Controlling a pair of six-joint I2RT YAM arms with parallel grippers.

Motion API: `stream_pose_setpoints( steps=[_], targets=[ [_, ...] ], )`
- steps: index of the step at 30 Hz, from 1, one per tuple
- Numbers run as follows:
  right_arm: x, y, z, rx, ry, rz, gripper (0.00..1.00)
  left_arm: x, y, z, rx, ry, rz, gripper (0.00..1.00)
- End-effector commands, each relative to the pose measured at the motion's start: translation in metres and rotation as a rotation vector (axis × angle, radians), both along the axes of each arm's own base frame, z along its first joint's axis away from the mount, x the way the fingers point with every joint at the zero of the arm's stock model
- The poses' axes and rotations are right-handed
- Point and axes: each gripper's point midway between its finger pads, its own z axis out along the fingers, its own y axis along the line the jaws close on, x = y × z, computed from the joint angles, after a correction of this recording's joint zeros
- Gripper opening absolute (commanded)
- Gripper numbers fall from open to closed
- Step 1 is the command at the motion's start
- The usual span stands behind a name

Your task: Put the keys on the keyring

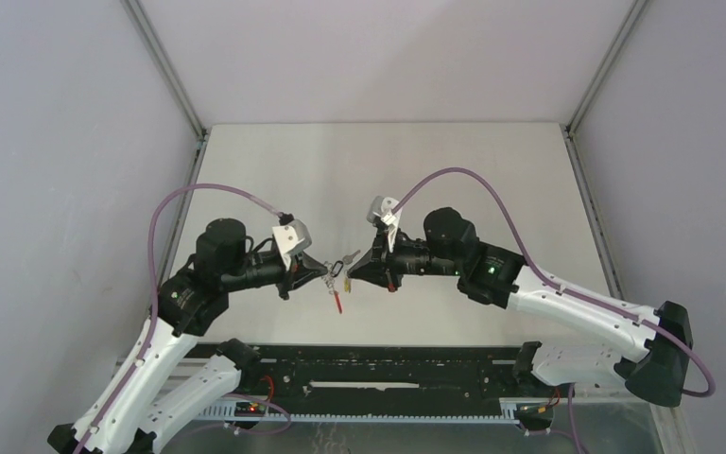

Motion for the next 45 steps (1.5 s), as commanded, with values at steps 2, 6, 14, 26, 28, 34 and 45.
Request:
stream_pose_setpoints(
  steps=[2, 6, 14, 26, 28, 34, 45],
  targets=[
    [0.021, 0.001, 0.007, -0.053, -0.051, -0.154, 0.0, 0.011, 0.001, 0.001, -0.006, -0.034, 0.052, 0.0],
    [0.029, 0.004, 0.013, -0.065, -0.07, -0.233, 0.0, 0.015, 0.001, 0.002, -0.012, -0.038, 0.076, 0.0],
    [0.023, 0.021, 0.024, -0.032, -0.09, -0.243, 0.0, 0.016, -0.001, 0.0, -0.017, -0.036, 0.081, 0.0],
    [0.015, 0.036, 0.026, 0.001, -0.096, -0.188, 0.0, 0.016, -0.003, 0.003, -0.03, -0.045, 0.081, 0.0],
    [0.016, 0.037, 0.027, 0.009, -0.099, -0.187, 0.0, 0.015, -0.005, 0.003, -0.031, -0.044, 0.074, 0.0],
    [0.013, 0.043, 0.029, 0.022, -0.112, -0.158, 0.0, 0.013, -0.007, 0.0, -0.028, -0.034, 0.055, 0.0],
    [0.016, 0.043, 0.025, 0.012, -0.113, -0.172, 0.0, 0.01, -0.009, -0.002, -0.025, -0.036, 0.037, 0.0]
  ],
)
